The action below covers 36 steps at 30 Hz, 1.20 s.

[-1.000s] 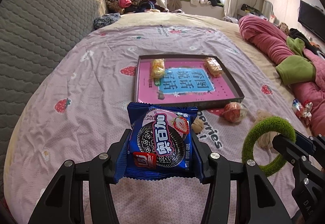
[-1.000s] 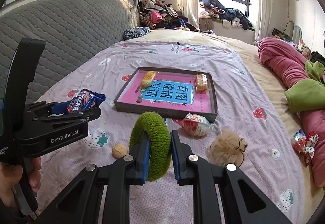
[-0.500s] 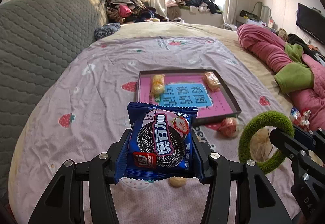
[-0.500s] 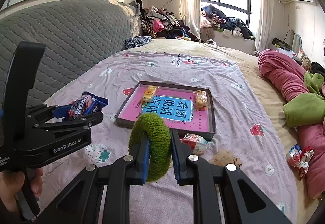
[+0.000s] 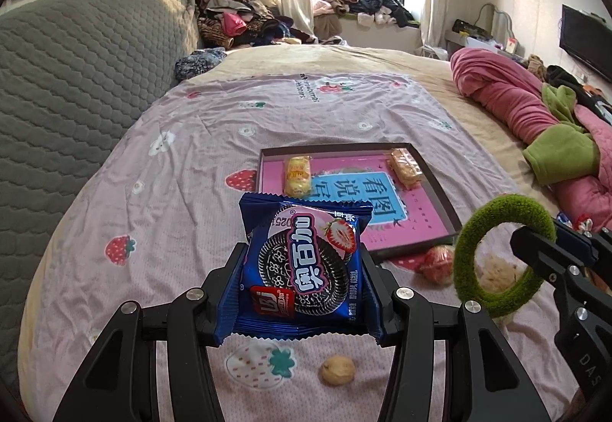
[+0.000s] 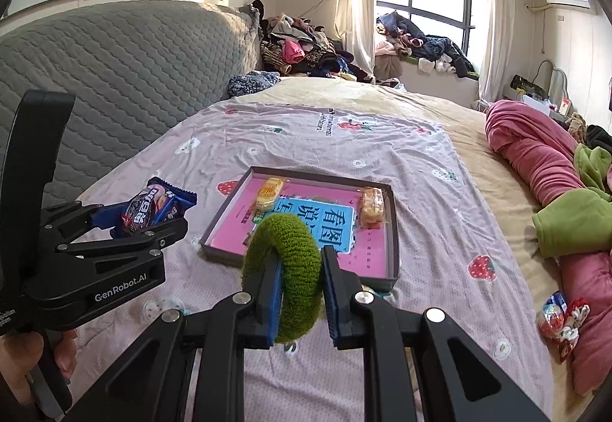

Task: Organize objects
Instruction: 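Carry the Oreo pack and green ring with both tools over the tray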

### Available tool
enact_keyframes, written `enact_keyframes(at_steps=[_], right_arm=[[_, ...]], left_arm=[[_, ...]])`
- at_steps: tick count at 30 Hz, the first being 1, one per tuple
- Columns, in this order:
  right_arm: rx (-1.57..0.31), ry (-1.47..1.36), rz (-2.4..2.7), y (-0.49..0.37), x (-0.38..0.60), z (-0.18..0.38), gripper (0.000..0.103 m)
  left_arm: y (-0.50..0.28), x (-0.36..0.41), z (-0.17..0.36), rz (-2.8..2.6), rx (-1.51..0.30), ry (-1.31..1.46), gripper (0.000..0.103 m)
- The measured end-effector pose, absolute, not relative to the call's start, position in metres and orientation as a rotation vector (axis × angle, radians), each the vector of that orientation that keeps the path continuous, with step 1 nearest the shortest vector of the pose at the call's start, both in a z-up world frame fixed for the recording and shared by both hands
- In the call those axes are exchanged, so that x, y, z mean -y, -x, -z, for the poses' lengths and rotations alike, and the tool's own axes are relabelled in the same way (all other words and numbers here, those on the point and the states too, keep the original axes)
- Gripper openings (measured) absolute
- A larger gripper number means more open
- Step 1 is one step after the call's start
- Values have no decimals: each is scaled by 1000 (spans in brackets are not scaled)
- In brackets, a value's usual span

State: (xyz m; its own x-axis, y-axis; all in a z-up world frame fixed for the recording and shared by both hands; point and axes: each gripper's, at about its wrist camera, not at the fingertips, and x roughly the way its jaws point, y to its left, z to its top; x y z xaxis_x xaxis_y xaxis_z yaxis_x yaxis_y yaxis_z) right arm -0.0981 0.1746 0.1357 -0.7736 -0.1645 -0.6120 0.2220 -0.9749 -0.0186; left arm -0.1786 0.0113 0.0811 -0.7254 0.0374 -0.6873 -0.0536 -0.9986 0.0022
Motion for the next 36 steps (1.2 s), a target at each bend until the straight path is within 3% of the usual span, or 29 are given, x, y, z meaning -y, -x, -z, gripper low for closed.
enact_keyframes(at_steps=[36], right_arm=[[-109, -860, 2860, 193, -198, -155, 20]], left_arm=[[279, -17, -98, -2928, -59, 1083, 55]])
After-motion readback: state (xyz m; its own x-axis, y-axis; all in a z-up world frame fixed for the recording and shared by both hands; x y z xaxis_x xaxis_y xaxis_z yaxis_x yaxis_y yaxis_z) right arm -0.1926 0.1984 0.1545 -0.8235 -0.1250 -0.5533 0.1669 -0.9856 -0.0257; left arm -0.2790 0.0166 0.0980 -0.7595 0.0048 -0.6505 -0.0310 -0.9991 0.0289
